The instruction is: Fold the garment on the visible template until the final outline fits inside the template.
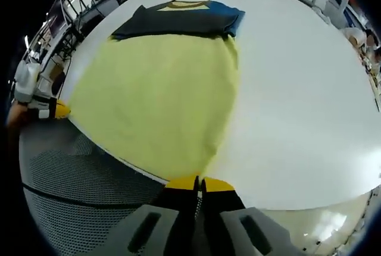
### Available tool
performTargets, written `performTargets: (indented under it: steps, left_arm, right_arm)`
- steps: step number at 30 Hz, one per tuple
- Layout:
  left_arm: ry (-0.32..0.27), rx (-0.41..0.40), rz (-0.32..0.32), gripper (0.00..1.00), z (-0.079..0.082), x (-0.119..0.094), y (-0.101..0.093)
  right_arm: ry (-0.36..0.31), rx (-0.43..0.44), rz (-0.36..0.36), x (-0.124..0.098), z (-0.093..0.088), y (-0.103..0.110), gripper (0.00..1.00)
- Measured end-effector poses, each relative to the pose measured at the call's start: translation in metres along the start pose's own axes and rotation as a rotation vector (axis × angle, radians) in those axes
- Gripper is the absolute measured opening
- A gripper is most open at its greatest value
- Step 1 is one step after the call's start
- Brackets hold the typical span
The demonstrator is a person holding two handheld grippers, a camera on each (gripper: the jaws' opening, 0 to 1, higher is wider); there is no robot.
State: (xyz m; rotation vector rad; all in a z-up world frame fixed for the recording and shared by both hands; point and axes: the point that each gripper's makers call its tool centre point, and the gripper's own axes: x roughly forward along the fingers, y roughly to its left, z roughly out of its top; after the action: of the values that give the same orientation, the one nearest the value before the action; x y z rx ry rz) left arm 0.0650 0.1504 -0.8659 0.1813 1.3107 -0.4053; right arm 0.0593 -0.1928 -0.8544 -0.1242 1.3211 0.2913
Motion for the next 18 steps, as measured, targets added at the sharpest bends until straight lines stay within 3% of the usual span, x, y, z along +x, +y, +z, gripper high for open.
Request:
performTargets:
  steps: [5, 9, 12, 18]
  left_arm:
    - [0.02, 0.024, -0.005, 0.04, -0.004, -0.002, -0.002]
    - [-0.011, 0.008, -0.009, 0.04, 0.003, -0.01, -0.001]
    - [-0.047, 0.006, -0.011, 0.04, 0.015, -0.022, -0.002]
    - [-0.176, -0.016, 0.0, 0.04, 0.057, -0.048, 0.006]
  right_arm:
    - [0.025, -0.024, 0.008, -0.004, -0.004, 0.003, 0.0]
    - [-0.015, -0.016, 0.012, -0.012, 0.005, 0.002, 0.0]
    - [-0.068, -0.007, 0.01, -0.021, 0.017, 0.0, 0.0]
    - [-0.203, 0.014, 0.014, -0.045, 0.054, -0.006, 0.0]
